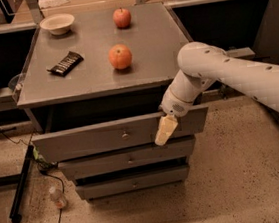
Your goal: Open top drawer
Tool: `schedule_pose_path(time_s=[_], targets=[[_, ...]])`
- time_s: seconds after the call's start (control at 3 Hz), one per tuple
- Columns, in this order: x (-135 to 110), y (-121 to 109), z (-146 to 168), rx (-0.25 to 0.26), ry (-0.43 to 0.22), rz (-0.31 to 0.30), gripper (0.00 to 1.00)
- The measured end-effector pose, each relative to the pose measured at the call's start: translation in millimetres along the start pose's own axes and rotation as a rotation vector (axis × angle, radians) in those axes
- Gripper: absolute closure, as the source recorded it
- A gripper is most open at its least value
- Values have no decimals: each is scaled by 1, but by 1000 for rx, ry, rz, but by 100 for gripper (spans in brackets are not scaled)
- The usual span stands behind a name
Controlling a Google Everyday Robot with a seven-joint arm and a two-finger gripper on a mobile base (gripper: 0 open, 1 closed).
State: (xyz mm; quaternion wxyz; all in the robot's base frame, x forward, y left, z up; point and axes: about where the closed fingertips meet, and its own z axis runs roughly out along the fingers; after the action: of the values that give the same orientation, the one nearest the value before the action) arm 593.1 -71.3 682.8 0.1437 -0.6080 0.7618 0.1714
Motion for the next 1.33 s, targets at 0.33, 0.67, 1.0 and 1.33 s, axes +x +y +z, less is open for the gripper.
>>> schedule_pose_path(time_s=[0.33, 0.67, 1.0, 1.33], targets=[[0, 0, 0, 0, 0, 0, 46], [0, 0, 0, 0, 0, 0, 70], [0, 0, 0, 0, 0, 0, 93], [0, 0, 0, 0, 0, 0, 100]])
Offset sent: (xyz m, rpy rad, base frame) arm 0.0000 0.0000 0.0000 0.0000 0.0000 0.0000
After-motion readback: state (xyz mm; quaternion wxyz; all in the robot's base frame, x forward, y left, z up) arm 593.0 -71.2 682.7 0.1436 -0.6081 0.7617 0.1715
